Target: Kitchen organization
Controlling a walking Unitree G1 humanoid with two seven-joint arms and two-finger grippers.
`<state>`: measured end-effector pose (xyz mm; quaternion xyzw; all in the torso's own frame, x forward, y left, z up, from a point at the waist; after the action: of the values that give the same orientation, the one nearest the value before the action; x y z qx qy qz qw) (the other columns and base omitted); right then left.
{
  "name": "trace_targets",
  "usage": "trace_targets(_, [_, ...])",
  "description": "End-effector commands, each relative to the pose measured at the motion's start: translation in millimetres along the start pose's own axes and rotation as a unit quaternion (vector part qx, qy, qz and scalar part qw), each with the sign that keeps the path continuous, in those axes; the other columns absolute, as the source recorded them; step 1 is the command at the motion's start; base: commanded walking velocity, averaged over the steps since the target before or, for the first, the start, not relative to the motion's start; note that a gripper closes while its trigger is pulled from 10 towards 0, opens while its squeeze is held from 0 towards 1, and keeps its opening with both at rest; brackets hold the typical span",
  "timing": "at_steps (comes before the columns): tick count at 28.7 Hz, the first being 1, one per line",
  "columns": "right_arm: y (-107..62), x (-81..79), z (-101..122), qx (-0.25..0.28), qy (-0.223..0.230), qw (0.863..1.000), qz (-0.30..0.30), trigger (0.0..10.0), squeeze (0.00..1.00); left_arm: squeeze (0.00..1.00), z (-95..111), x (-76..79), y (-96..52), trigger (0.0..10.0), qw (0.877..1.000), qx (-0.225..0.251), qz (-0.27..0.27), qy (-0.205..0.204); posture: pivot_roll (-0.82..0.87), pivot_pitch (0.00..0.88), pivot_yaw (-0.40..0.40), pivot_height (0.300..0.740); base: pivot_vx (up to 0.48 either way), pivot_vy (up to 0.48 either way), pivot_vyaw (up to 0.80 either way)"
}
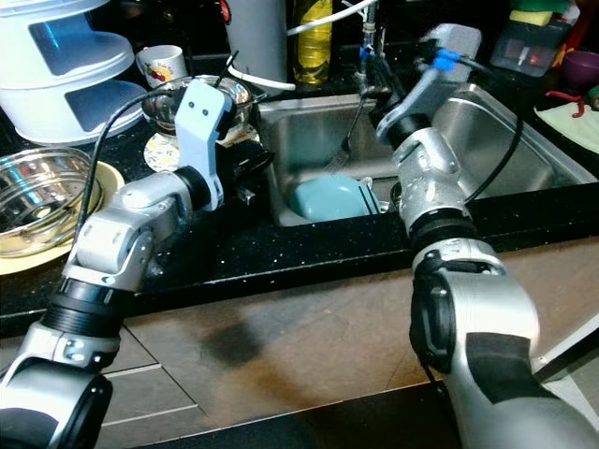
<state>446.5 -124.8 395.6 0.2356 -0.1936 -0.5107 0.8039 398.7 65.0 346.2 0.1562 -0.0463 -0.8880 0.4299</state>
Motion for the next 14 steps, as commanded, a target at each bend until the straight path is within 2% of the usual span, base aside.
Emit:
trace_targets(1, [-3.8, -3.7, -7.9, -0.003, -0.011, 1.000, 0.007, 10.0, 0.00, 0.00, 0.0, 5.6, 0.9, 10.0, 1.000, 0.004, -0.012, 0.004, 0.09, 0.283, 0.018, 0.740, 0.000, 0.000, 0.00])
trace_targets(4, [-20.7, -10.5, -41.2, -0.023, -0.018, 1.000, -0.007, 10.0, 0.00, 0.00, 1.8, 15.6, 5.4, 10.0, 1.000, 0.010, -0.027, -0.006, 0.10, 0.289, 0.015, 0.740, 0.000, 0.000, 0.00])
trace_targets(7, [-25.9, -16.0, -55.1, -0.040, -0.017, 0.999, -0.008, 10.0, 0.00, 0.00, -0.2, 19.3, 5.0, 10.0, 0.999, 0.007, -0.032, -0.007, 0.11, 0.291, 0.010, 0.740, 0.000, 0.000, 0.00])
trace_targets(10, [-32.7, -29.4, -76.5, -0.075, -0.008, 0.997, 0.011, 10.0, 0.00, 0.00, -5.3, 23.6, 3.5, 10.0, 0.999, -0.007, -0.045, -0.007, 0.11, 0.292, 0.006, 0.740, 0.000, 0.000, 0.00])
trace_targets(14, [-37.6, -36.1, -88.1, -0.093, 0.002, 0.996, 0.018, 10.0, 0.00, 0.00, -10.8, 25.3, 1.3, 10.0, 0.998, -0.021, -0.052, -0.002, 0.12, 0.291, 0.004, 0.740, 0.000, 0.000, 0.00])
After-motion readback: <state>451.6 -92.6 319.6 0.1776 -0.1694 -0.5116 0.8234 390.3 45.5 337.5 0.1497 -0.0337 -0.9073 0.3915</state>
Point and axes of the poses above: a point about 5 cm out from each wrist's last joint towards the gripper, its own y axis pointing out of the wrist towards the gripper, its own z axis along the axis of the wrist's last joint, x = y × z, the point moved 5 cm from there along y, pointing out of the wrist towards the gripper, and after that the axes turned 2 degrees about -y, right-handed, at the moved point
